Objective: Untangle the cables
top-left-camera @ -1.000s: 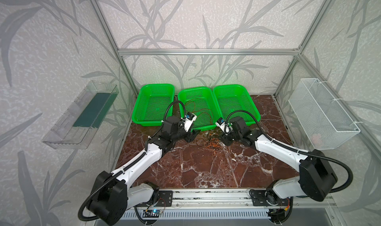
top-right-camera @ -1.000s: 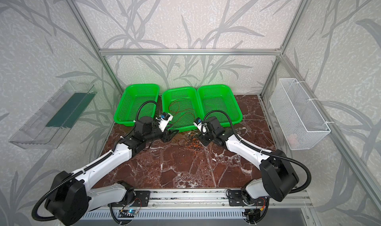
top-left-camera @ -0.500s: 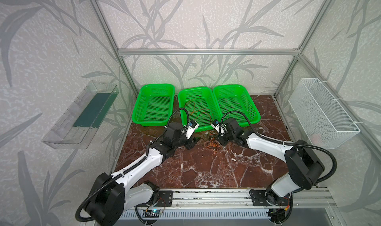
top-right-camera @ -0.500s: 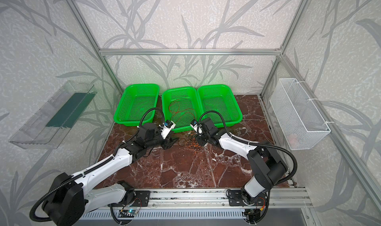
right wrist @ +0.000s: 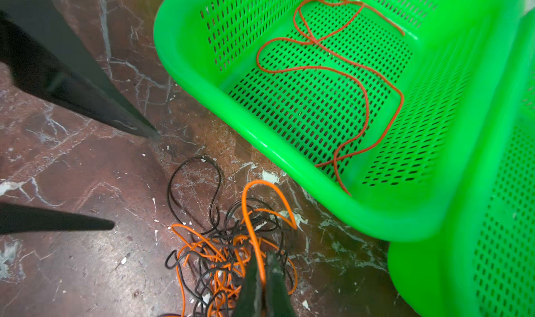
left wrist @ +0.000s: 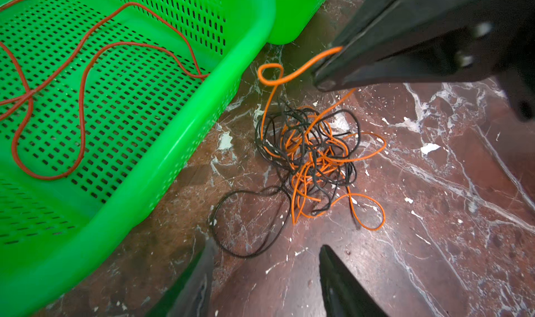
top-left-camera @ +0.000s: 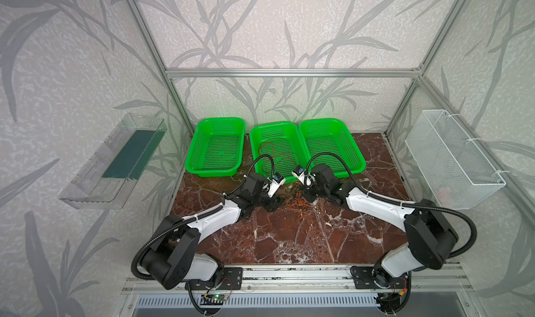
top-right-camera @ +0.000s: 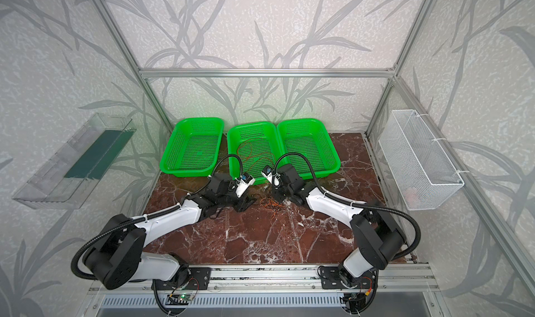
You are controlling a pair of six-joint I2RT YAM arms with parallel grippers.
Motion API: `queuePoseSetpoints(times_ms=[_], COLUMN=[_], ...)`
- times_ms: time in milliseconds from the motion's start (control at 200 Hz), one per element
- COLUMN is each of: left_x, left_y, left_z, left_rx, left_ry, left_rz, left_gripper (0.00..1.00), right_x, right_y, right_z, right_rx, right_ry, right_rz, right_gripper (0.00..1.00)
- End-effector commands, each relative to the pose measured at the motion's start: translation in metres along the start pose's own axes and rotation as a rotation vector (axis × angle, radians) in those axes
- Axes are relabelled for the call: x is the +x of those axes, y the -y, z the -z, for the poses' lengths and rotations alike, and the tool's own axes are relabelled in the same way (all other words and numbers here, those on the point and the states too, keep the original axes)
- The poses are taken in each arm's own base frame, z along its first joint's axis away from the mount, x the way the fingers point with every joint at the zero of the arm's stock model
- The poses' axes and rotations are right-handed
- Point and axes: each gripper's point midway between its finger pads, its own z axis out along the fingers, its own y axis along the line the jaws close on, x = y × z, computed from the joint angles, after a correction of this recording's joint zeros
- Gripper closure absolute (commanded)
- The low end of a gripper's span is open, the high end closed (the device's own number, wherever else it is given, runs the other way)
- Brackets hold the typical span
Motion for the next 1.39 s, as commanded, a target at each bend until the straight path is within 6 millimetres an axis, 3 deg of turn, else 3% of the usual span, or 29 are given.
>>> queuePoseSetpoints(times_ms=[0, 110, 175, 370, 445, 555, 630, 710, 780, 915, 1125, 1389], left_x=[-0.028, -0.029, -0.03, -0.032, -0.031, -0.029, -0.027, -0.027, -0.027, -0.025, -0.031, -0.064], left_y=[0.003, 0.006, 0.006, 0.007, 0.008, 0.006, 0.006, 0.005, 0.005, 0.007, 0.008, 0.01], left_z=[-0.006, -0.017, -0.022, -0.036, -0.039, -0.038, -0.036, -0.031, -0.027, -0.017, -0.001, 0.019], left_rx=[0.024, 0.038, 0.039, 0.05, 0.054, 0.041, 0.032, 0.018, 0.01, -0.003, -0.026, -0.039], left_ry=[0.07, 0.054, 0.048, 0.036, 0.026, 0.024, 0.029, 0.04, 0.046, 0.059, 0.132, 0.277], left_rz=[-0.043, -0.059, -0.063, -0.068, -0.075, -0.075, -0.078, -0.079, -0.078, -0.084, -0.09, -0.079], left_gripper=[0.4, 0.4, 0.39, 0.39, 0.39, 0.39, 0.39, 0.39, 0.39, 0.39, 0.4, 0.39], right_x=[-0.011, -0.01, -0.009, -0.011, -0.008, -0.005, -0.005, -0.005, -0.008, -0.027, -0.059, -0.065], right_y=[0.0, 0.0, 0.0, 0.004, 0.004, 0.003, 0.004, 0.002, 0.002, 0.004, -0.001, -0.01], right_z=[0.01, 0.005, 0.001, -0.012, -0.019, -0.026, -0.028, -0.029, -0.026, -0.004, 0.037, 0.062], right_rx=[0.004, 0.001, -0.001, 0.012, 0.005, -0.001, -0.001, -0.012, -0.013, 0.011, -0.006, -0.045], right_ry=[0.052, 0.038, 0.025, 0.012, -0.019, -0.046, -0.045, -0.05, -0.048, 0.02, 0.147, 0.213], right_rz=[0.015, 0.026, 0.026, 0.024, 0.022, 0.024, 0.023, 0.025, 0.021, 0.028, 0.019, 0.026], right_gripper=[0.99, 0.96, 0.88, 0.81, 0.8, 0.67, 0.66, 0.71, 0.85, 1.0, 1.0, 1.0])
